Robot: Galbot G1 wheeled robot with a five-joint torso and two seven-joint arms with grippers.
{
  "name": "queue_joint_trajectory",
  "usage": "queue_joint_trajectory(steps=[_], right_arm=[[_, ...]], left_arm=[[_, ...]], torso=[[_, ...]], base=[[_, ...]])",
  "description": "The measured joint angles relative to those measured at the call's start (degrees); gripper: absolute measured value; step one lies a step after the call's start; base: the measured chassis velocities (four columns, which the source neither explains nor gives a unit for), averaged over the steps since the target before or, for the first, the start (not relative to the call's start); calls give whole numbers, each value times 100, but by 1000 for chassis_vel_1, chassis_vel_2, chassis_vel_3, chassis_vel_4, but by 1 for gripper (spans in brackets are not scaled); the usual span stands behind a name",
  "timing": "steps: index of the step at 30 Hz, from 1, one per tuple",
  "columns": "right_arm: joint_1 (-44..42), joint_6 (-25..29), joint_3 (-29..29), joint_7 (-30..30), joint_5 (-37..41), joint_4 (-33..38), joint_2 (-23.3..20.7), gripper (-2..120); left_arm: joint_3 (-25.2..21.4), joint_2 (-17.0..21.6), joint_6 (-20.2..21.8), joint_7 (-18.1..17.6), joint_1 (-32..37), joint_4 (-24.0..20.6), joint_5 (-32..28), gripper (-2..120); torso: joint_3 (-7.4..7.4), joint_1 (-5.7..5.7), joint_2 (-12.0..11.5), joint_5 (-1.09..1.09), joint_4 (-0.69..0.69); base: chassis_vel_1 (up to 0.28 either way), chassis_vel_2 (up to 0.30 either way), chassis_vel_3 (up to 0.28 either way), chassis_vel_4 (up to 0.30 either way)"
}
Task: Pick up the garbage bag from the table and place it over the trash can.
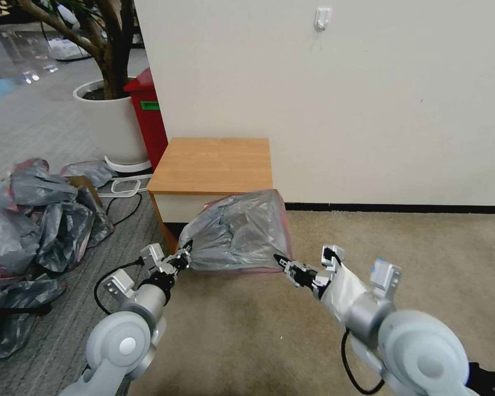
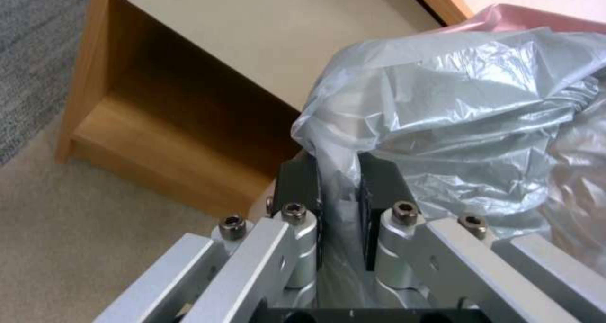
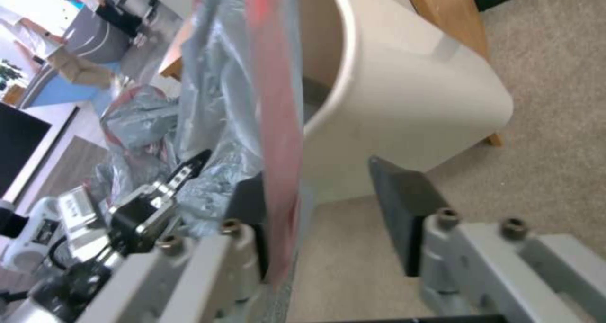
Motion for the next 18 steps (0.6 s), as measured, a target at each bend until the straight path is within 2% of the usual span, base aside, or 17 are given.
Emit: queue_joint_trajectory(steps=[1,5,6,9,10,14,15,18], right_arm=[[0,0,0,0,0,0,0,42],[-261,46,277,5,-136,188,43,61],[-261,46,277,5,-136,188,43,61],[-344,256,453,-94,-416,187,204,74],[-344,256,453,-94,-416,187,204,74],[-319,820,393,-632,-1498,151,535,91],[-319,820,393,-632,-1498,151,535,91],[-179,1318,242,-822,-1916,-158,838,99]], left_arm=[[0,0,0,0,0,0,0,8],[13,41,25,-9,52,-20,32,8],[13,41,25,-9,52,-20,32,8],[31,80,49,-20,128,-103,28,8],[31,80,49,-20,128,-103,28,8],[74,130,107,-106,256,-250,-41,8],[74,130,107,-106,256,-250,-41,8],[122,171,144,-201,390,-397,-101,8]], torso=[[0,0,0,0,0],[0,0,0,0,0],[0,0,0,0,0],[0,0,0,1,1],[0,0,0,1,1],[0,0,0,0,0],[0,0,0,0,0],[0,-1,0,1,2]], base=[[0,0,0,0],[0,0,0,0],[0,0,0,0],[0,0,0,0],[0,0,0,0],[0,0,0,0],[0,0,0,0],[0,0,0,0]])
